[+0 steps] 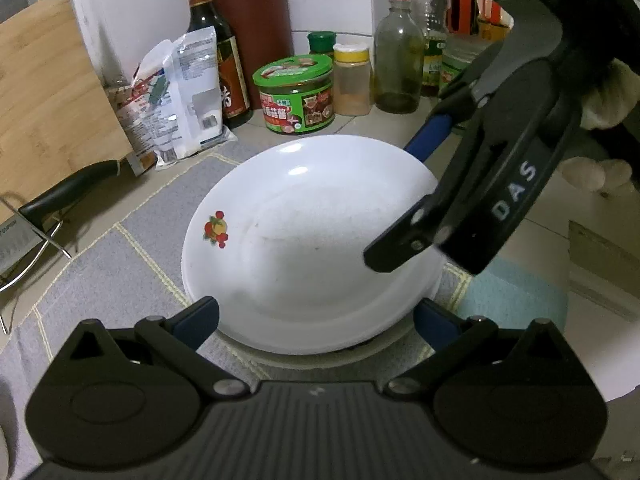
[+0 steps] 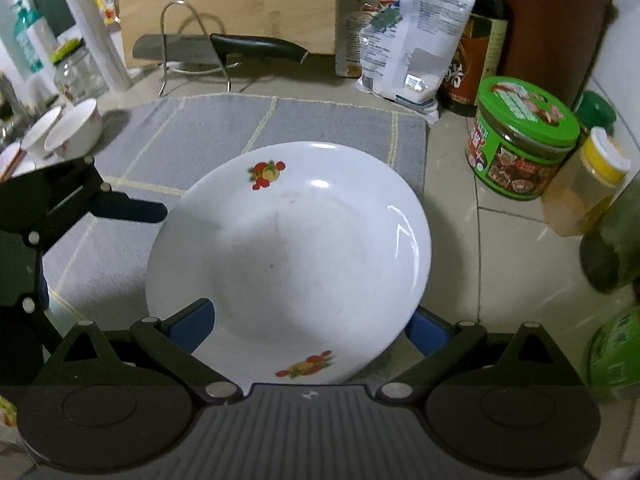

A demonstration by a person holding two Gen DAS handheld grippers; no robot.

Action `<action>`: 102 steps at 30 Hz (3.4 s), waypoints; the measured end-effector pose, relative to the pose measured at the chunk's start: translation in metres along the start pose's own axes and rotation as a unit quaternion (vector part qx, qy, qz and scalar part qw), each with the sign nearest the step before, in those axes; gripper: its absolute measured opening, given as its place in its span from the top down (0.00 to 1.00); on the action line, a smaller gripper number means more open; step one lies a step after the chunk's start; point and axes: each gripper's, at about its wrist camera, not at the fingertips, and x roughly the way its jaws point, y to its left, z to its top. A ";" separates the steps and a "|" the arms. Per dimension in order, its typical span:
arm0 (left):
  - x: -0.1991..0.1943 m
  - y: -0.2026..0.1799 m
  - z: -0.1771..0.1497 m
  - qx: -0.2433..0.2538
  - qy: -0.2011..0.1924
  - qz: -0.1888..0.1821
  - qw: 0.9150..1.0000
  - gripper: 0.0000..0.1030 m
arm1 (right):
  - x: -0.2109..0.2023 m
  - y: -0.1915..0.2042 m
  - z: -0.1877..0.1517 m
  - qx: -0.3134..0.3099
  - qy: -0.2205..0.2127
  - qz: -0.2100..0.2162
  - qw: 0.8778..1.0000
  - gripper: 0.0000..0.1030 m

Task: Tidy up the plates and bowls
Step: 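Open the right gripper and release the plate on the stack, then move the right gripper away from the stack toward the white bowls, then close the left gripper on the rim of a plain white bowl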

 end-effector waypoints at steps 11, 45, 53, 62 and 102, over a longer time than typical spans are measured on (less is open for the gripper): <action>-0.016 0.000 -0.007 -0.019 -0.033 0.013 0.999 0.00 | -0.017 -0.003 0.001 0.007 -0.043 0.010 0.999 0.00; -0.112 0.014 -0.061 -0.203 -0.109 0.193 0.954 0.01 | -0.028 0.062 0.009 -0.040 -0.142 0.036 0.988 0.00; -0.141 0.044 -0.128 -0.275 -0.072 0.241 0.928 0.01 | -0.009 0.129 0.028 -0.092 -0.134 0.072 0.984 0.00; -0.170 0.088 -0.208 -0.303 -0.032 0.281 0.910 0.01 | 0.015 0.228 0.042 -0.137 -0.111 0.081 0.981 0.00; -0.213 0.206 -0.258 -0.278 -0.019 0.144 0.950 0.01 | 0.098 0.380 0.038 -0.276 -0.107 0.095 0.950 0.00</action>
